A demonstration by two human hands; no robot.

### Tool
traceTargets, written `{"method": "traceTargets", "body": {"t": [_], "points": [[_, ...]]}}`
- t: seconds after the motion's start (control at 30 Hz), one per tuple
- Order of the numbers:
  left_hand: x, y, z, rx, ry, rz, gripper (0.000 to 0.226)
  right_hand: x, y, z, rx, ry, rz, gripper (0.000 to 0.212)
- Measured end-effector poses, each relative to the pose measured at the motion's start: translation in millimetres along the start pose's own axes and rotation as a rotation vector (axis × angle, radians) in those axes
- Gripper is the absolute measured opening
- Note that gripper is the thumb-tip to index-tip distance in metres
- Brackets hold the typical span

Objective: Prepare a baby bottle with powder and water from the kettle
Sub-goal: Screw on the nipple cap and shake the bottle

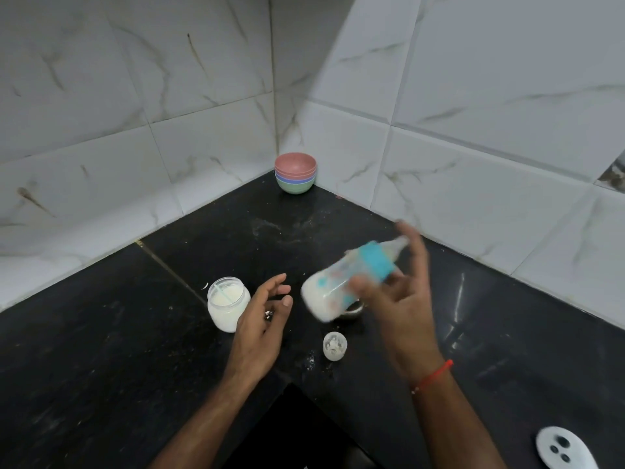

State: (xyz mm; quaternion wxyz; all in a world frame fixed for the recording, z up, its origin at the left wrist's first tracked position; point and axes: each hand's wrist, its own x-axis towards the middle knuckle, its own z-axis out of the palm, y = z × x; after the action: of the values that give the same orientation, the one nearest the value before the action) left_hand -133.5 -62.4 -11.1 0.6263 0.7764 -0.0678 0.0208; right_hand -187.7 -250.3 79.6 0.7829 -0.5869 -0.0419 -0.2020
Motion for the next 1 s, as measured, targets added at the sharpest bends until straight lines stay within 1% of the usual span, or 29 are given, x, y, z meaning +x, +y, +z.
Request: {"method": "traceTargets", "body": {"t": [0.03,0.07,0.1,0.13,0.17,0.2,0.23,0.27,0.3,0.33,0.37,0.4,0.43,0.47,0.5,0.53,0.57,0.63,0.67,0.7,0.77,0.8,0.83,0.87,0.9,0.93,0.97,1.0], "points": [[-0.5,0.2,-0.2,-0.005,0.004,-0.007,0.033,2.5,0.3,-0.6,0.275,0.156,0.109,0.080],[-1.5,0.8,-0.5,-0.010,0.006,-0.012,0.034,6.0,1.6,-2.5,0.523,0.261,0.215,0.073],[-2.2,1.0,-0.6,-0.014,0.009,-0.014,0.035,9.1,3.8,-6.0,0.718,0.332,0.290,0.065],[-2.9,1.5,-0.7,-0.016,0.009,-0.017,0.035,11.1,5.4,-8.5,0.856,0.373,0.329,0.062],[-2.9,1.9,-0.6,-0.018,0.009,-0.017,0.035,12.2,7.0,-9.4,0.914,0.387,0.329,0.062],[-3.0,1.8,-0.3,-0.019,0.008,-0.019,0.035,12.0,8.5,-9.1,0.886,0.389,0.305,0.063],[-2.9,1.7,-0.2,-0.022,0.007,-0.018,0.034,11.4,9.9,-7.1,0.775,0.386,0.267,0.065],[-2.6,1.6,0.1,-0.021,0.007,-0.018,0.034,9.9,10.5,-5.3,0.582,0.360,0.211,0.069],[-2.2,1.7,0.3,-0.019,0.005,-0.016,0.035,7.6,10.0,-3.7,0.332,0.284,0.130,0.074],[-1.6,1.8,0.8,-0.014,0.005,-0.013,0.035,5.5,10.5,-3.4,0.054,0.153,0.033,0.079],[-0.8,2.0,1.7,-0.012,0.005,-0.007,0.035,4.0,13.2,-4.5,-0.217,-0.025,-0.047,0.085],[-0.3,1.7,2.6,-0.011,0.005,-0.001,0.036,3.2,15.7,-5.9,-0.457,-0.214,-0.098,0.089],[-0.1,1.4,3.4,-0.011,0.002,0.007,0.036,2.2,16.9,-6.4,-0.646,-0.374,-0.129,0.090],[0.0,1.1,3.7,-0.009,-0.001,0.013,0.038,1.8,16.5,-5.2,-0.760,-0.473,-0.145,0.090],[0.3,0.8,3.9,-0.006,-0.006,0.016,0.040,1.5,15.2,-2.6,-0.789,-0.494,-0.145,0.089],[0.5,0.4,3.9,-0.007,-0.007,0.018,0.040,1.2,13.9,-0.3,-0.717,-0.445,-0.132,0.088],[0.7,0.2,3.6,-0.011,-0.003,0.020,0.039,1.7,10.5,2.5,-0.545,-0.333,-0.092,0.088],[1.1,-0.1,2.8,-0.014,0.010,0.024,0.036,4.5,2.6,4.9,-0.031,-0.016,0.069,0.084],[0.9,-0.4,2.1,-0.014,0.014,0.021,0.034,7.2,1.6,4.1,0.240,0.133,0.167,0.078],[0.6,-0.5,1.6,-0.014,0.017,0.019,0.034,10.2,3.2,1.7,0.504,0.244,0.269,0.070],[0.1,-1.6,1.3,-0.016,0.019,0.014,0.035,15.1,7.9,-5.8,0.966,0.370,0.404,0.059],[0.0,-1.8,1.8,-0.016,0.017,0.012,0.035,16.3,11.3,-9.2,1.107,0.394,0.408,0.058],[-0.1,-2.0,2.3,-0.016,0.012,0.010,0.035,16.7,12.9,-9.6,1.129,0.393,0.397,0.058],[-0.1,-1.5,3.1,-0.019,0.008,0.008,0.035,15.8,14.3,-6.9,1.052,0.377,0.383,0.057],[-0.1,-1.4,3.4,-0.020,0.005,0.008,0.035,15.1,17.3,-3.5,0.908,0.356,0.364,0.058],[0.2,-1.5,3.7,-0.021,0.003,0.010,0.036,13.1,19.9,0.0,0.704,0.317,0.328,0.061],[0.8,-1.7,4.0,-0.022,0.001,0.011,0.036,10.4,19.6,2.8,0.469,0.244,0.263,0.067],[1.4,-2.5,4.4,-0.023,0.000,0.013,0.036,7.8,19.8,3.0,0.207,0.121,0.155,0.075]]}}
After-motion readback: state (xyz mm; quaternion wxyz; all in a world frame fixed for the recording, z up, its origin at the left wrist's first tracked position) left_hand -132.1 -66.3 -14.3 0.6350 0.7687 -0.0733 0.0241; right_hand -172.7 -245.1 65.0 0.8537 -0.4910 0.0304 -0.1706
